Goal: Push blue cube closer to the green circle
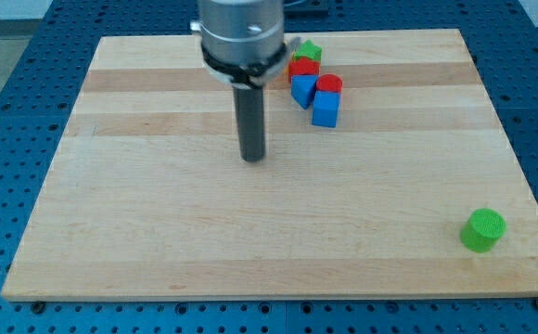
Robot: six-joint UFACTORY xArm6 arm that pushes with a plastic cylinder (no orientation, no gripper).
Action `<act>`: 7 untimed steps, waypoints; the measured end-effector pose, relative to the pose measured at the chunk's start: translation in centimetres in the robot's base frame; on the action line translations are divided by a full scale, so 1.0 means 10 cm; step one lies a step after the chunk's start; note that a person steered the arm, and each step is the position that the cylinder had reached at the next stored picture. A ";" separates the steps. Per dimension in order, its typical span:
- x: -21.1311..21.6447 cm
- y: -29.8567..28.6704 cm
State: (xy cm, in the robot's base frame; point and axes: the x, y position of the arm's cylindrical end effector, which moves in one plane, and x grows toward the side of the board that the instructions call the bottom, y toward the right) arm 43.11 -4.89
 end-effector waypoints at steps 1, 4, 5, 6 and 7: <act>-0.59 -0.03; -0.72 1.10; -0.65 1.35; -0.51 1.63; -0.51 1.90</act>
State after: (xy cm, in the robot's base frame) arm 38.02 14.07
